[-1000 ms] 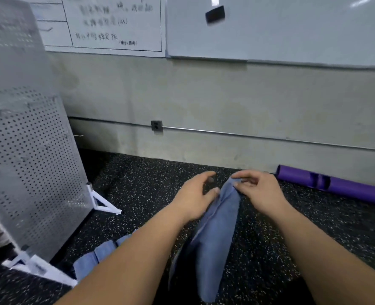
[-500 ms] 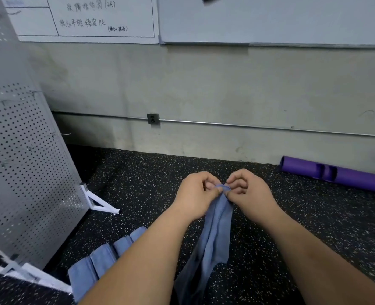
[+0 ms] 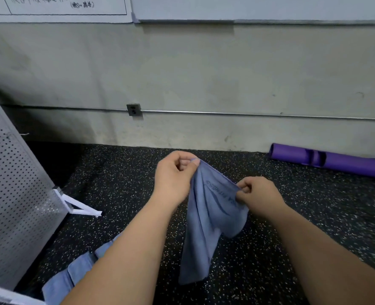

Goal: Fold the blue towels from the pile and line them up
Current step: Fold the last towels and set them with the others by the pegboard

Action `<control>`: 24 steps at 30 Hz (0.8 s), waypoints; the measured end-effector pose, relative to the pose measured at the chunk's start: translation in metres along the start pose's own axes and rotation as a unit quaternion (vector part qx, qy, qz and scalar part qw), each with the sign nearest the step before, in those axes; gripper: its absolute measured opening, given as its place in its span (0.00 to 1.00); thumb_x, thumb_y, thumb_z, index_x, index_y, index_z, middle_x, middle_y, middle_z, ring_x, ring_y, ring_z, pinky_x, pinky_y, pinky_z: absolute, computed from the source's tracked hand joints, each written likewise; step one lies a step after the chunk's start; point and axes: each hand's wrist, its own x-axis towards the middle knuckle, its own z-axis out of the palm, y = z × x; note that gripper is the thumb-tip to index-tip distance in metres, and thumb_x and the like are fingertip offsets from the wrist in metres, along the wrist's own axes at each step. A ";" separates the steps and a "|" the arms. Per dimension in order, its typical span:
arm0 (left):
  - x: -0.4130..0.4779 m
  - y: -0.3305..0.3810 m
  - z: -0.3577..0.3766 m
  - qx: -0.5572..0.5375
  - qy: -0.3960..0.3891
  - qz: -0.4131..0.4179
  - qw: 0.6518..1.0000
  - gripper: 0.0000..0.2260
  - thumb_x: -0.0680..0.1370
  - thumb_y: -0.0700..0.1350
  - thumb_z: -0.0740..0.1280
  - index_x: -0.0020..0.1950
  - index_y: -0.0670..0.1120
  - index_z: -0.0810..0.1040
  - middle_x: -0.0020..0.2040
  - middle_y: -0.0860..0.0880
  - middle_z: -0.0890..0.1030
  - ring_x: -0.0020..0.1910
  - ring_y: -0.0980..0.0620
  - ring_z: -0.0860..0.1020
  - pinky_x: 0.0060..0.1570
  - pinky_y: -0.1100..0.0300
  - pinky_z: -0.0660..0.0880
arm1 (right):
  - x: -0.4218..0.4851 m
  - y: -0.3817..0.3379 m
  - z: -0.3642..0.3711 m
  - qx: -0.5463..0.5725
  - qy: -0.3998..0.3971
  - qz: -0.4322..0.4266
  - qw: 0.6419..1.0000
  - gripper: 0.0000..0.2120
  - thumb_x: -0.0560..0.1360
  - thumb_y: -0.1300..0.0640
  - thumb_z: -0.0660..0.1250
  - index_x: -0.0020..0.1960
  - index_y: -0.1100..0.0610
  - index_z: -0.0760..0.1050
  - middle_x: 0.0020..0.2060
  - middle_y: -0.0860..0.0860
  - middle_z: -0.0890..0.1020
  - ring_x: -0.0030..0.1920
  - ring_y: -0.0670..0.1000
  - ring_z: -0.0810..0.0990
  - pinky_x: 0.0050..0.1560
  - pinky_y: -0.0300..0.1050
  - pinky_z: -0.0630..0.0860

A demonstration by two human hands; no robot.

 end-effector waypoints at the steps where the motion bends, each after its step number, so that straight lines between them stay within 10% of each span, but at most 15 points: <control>1: 0.003 -0.002 -0.003 -0.009 0.025 -0.010 1.000 0.02 0.80 0.41 0.75 0.49 0.48 0.85 0.42 0.51 0.84 0.39 0.62 0.78 0.42 0.69 0.76 | 0.004 0.005 0.000 -0.013 -0.012 0.011 1.000 0.06 0.74 0.58 0.73 0.41 0.48 0.84 0.33 0.44 0.85 0.38 0.47 0.85 0.40 0.46 0.82; 6: 0.018 -0.026 -0.014 0.089 0.125 -0.046 0.987 0.04 0.79 0.44 0.73 0.46 0.52 0.82 0.42 0.55 0.84 0.41 0.57 0.80 0.48 0.54 0.79 | 0.022 0.017 -0.005 -0.009 0.040 -0.018 0.999 0.10 0.79 0.55 0.71 0.40 0.45 0.84 0.33 0.42 0.85 0.38 0.44 0.83 0.35 0.40 0.75; 13: 0.009 -0.032 0.002 0.240 -0.142 0.004 0.960 0.22 0.76 0.48 0.75 0.69 0.58 0.77 0.65 0.60 0.80 0.68 0.57 0.75 0.71 0.59 0.72 | 0.012 -0.028 0.003 0.078 0.048 -0.153 0.984 0.06 0.76 0.55 0.76 0.46 0.43 0.86 0.36 0.35 0.84 0.39 0.38 0.81 0.39 0.29 0.73; 16: 0.002 -0.026 0.008 0.247 -0.212 0.044 0.945 0.18 0.78 0.47 0.75 0.68 0.55 0.80 0.59 0.59 0.83 0.59 0.63 0.78 0.59 0.74 0.70 | 0.008 -0.040 0.008 0.094 0.033 -0.185 0.978 0.06 0.74 0.54 0.79 0.44 0.44 0.86 0.37 0.38 0.85 0.40 0.40 0.83 0.40 0.36 0.79; 20: -0.002 -0.026 0.005 0.230 -0.215 0.025 0.949 0.03 0.79 0.47 0.76 0.48 0.53 0.83 0.41 0.53 0.84 0.42 0.53 0.82 0.48 0.51 0.80 | 0.006 -0.044 0.007 0.100 0.036 -0.190 0.976 0.05 0.71 0.50 0.81 0.43 0.44 0.86 0.37 0.39 0.86 0.40 0.41 0.83 0.39 0.35 0.77; 24: -0.002 -0.020 -0.003 0.275 -0.145 0.024 0.950 0.06 0.79 0.48 0.75 0.44 0.55 0.80 0.39 0.56 0.83 0.39 0.57 0.81 0.44 0.54 0.80 | 0.010 -0.029 0.004 0.078 0.002 -0.153 0.985 0.05 0.72 0.51 0.81 0.42 0.46 0.85 0.33 0.38 0.83 0.33 0.38 0.78 0.35 0.32 0.73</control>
